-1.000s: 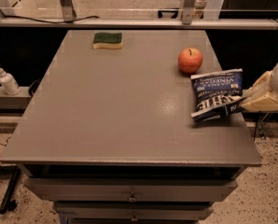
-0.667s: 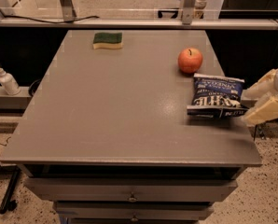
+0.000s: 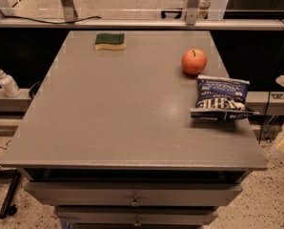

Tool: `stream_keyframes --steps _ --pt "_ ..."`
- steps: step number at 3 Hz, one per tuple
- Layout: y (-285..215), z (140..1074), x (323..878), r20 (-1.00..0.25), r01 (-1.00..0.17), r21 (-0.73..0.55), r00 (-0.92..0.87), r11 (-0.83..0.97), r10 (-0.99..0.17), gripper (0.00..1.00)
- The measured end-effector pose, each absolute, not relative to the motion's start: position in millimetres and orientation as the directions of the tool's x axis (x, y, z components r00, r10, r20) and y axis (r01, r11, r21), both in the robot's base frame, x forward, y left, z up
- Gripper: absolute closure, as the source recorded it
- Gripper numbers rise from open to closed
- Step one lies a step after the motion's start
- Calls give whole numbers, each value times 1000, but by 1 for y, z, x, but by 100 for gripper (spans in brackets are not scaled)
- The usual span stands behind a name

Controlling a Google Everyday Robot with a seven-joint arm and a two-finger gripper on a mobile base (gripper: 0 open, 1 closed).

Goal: Move blue chip bag near apple

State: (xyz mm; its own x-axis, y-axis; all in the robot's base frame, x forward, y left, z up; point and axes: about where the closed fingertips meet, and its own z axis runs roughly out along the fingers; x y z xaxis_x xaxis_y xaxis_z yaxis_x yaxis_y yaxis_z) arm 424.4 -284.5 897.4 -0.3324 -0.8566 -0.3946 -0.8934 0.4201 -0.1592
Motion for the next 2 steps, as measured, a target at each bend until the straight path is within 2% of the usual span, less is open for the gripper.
stream_keyframes --steps 1,2 --pt "-307 937 395 -433 -874 -158 -358 460 -828 0" --pt "-307 936 395 -432 -874 -158 -358 460 -828 0"
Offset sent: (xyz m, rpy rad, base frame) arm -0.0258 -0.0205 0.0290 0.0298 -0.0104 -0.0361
